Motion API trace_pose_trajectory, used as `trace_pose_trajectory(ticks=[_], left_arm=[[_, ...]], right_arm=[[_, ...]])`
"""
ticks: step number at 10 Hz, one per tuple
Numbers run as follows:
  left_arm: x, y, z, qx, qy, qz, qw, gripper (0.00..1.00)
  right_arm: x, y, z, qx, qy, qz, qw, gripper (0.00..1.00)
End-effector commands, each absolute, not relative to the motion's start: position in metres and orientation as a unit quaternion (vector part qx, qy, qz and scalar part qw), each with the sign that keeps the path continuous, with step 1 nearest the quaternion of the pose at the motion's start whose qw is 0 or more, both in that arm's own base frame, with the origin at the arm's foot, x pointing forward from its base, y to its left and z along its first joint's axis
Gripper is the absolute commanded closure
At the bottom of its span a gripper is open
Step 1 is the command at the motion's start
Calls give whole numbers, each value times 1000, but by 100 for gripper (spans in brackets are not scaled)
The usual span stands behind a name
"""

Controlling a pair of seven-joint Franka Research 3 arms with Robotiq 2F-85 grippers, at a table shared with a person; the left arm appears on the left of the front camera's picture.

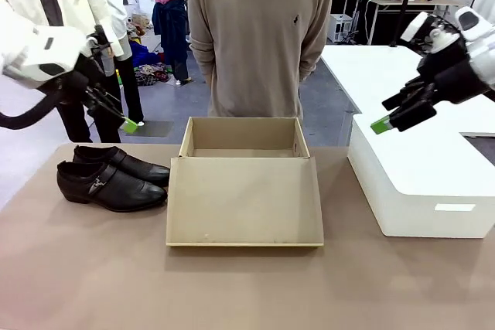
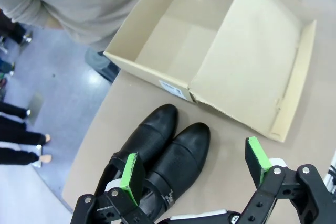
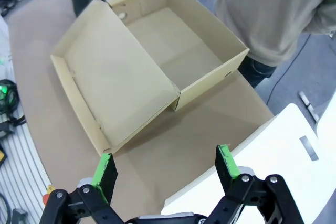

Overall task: Pack the shoes into the box.
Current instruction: Place one shoe of the Shoes into the Shoes Box.

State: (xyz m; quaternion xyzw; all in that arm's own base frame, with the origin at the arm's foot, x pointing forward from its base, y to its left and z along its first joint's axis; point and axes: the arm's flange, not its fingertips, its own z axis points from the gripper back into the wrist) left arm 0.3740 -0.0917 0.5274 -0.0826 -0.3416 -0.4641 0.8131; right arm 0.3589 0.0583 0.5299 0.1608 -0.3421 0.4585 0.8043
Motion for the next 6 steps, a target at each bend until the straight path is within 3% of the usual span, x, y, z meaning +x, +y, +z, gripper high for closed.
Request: trace_pose_trajectory(ticks=[1,4,6], left_arm=[[376,-73,530,-120,-332,-485,800,0],[380,-71,537,-119,-309,-496,803,0],[371,-72,530,-120,-326,-483,804,0]], right_arm=[[367,43,523,197,-352,482,778,0],[365,37,515,210,-356,478,775,0],[361,41,522,197,-349,470,786,0]])
